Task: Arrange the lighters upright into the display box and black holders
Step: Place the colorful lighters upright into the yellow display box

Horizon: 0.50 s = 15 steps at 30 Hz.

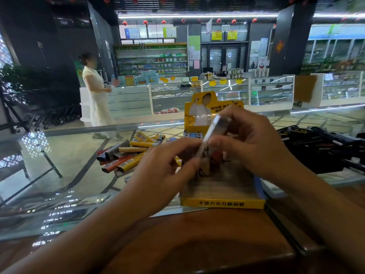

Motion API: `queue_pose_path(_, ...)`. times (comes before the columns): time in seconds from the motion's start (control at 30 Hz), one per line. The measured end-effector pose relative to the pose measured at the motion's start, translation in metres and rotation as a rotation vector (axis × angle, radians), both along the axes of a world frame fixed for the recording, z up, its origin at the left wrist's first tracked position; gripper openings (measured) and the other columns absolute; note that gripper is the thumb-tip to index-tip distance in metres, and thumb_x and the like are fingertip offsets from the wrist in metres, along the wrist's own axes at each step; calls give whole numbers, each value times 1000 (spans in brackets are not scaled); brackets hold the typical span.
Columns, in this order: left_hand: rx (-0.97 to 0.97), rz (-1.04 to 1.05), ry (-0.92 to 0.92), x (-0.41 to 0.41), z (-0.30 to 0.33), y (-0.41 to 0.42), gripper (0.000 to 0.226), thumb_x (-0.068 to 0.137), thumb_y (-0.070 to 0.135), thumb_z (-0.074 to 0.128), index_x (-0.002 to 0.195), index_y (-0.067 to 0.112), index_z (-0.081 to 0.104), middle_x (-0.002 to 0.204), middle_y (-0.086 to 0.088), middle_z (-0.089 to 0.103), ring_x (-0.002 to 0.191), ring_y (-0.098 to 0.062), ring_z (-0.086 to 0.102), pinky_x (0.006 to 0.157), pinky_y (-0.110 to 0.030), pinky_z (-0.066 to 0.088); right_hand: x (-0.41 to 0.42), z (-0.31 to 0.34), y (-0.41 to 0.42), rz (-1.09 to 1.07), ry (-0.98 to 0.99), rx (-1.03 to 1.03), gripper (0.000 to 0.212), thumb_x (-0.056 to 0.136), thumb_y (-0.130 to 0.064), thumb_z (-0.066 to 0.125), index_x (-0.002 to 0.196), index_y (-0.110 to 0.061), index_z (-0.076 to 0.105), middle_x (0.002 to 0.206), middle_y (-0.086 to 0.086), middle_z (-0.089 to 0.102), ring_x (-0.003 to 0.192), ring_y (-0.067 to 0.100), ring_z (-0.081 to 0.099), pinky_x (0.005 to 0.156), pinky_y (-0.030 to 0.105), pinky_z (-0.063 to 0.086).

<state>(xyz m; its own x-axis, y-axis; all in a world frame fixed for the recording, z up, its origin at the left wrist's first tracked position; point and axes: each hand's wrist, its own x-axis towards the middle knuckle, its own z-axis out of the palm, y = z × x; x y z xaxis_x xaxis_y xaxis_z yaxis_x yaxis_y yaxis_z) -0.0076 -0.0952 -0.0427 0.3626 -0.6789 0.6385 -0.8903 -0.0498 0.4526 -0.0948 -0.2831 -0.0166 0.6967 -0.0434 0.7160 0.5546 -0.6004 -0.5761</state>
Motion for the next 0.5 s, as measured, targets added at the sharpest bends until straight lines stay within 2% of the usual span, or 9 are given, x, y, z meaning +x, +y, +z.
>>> queue_pose_path(0.1,-137,96,59,6,1,2,19,90,40,63,108,41,58,98,15,67,73,-18,66,64,-47,56,-5,8,-13,-39,-45,165,29,80,-27,71,104,-18,56,83,1,71,62,18,66,51,30,55)
queue_pose_path(0.17,-144,146,158,11,0,4,40,81,44,72,114,40,51,102,17,63,76,-12,65,66,-41,58,-6,11,-25,-105,-20,167,35,83,-22,71,111,-22,50,83,-1,73,64,20,67,53,30,53)
queue_pose_path(0.23,-66,163,285,18,-4,6,61,71,47,75,122,34,45,102,13,60,79,-9,63,71,-38,58,-5,9,-34,-198,14,77,36,86,-20,73,110,-27,46,85,-5,72,67,21,68,56,34,55)
queue_pose_path(0.3,55,173,390,23,-8,6,67,69,43,78,123,34,40,104,9,58,83,-12,62,77,-43,59,-3,5,-39,-290,46,-35,35,86,-25,74,110,-29,48,87,-9,69,70,16,67,60,40,58)
queue_pose_path(0.37,151,177,418,24,-10,6,69,70,37,81,123,35,37,105,6,57,87,-14,62,79,-43,59,0,2,-40,-345,63,-115,35,84,-27,75,110,-27,51,88,-5,66,73,13,67,66,44,58)
queue_pose_path(0.5,258,186,350,23,-14,6,67,75,34,81,124,40,36,108,15,55,94,-2,59,82,-32,57,3,-3,-42,-397,72,-265,33,84,-29,77,108,-27,54,95,-10,63,77,5,63,68,26,53)
